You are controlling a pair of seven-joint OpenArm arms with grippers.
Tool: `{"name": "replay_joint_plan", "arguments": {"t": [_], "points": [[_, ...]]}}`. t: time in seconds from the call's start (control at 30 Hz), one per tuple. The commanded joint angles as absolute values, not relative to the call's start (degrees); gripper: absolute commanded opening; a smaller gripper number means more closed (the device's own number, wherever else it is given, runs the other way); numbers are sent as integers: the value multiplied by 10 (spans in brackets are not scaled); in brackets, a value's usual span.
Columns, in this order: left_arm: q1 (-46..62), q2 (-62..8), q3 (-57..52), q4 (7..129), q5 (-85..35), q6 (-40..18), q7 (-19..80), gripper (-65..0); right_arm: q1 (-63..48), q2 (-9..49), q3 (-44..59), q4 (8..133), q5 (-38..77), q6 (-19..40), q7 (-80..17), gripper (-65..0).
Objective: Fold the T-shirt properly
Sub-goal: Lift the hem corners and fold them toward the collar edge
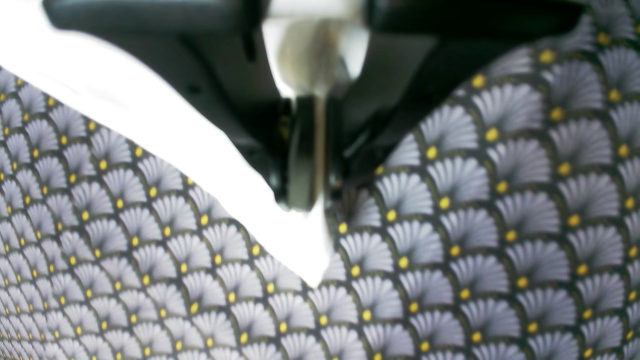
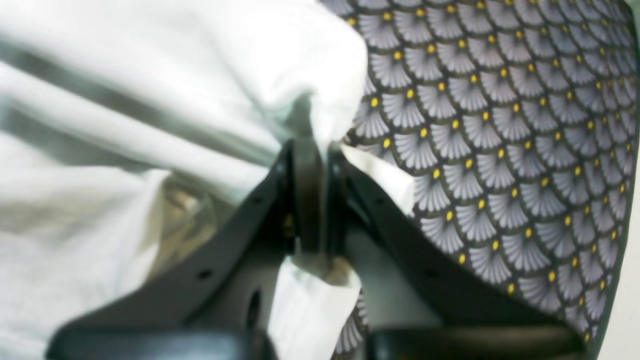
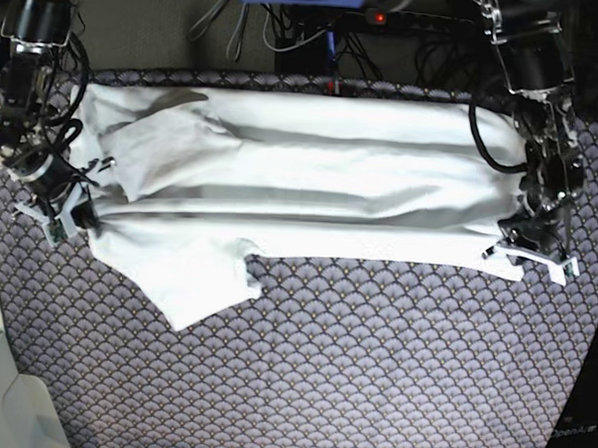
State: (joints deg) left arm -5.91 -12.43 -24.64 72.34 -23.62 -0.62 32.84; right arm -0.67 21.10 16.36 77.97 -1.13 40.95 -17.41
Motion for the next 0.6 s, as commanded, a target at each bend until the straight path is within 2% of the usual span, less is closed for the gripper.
{"name": "replay_joint_plan", "arguments": {"t": [0.0,0.17,0.57], "points": [[-63,-143,-249,735,-250,-3,310,-644,0,226,175,790,-12,400,-167,-650],[-47,-174,-248,735,-324,-3,310,-644,-22,226,182,803,-12,400,-167,-650],[-38,-189,-251,743,-335,-3,310,-644,-44,202,181,881,-12,400,-167,-650]]}}
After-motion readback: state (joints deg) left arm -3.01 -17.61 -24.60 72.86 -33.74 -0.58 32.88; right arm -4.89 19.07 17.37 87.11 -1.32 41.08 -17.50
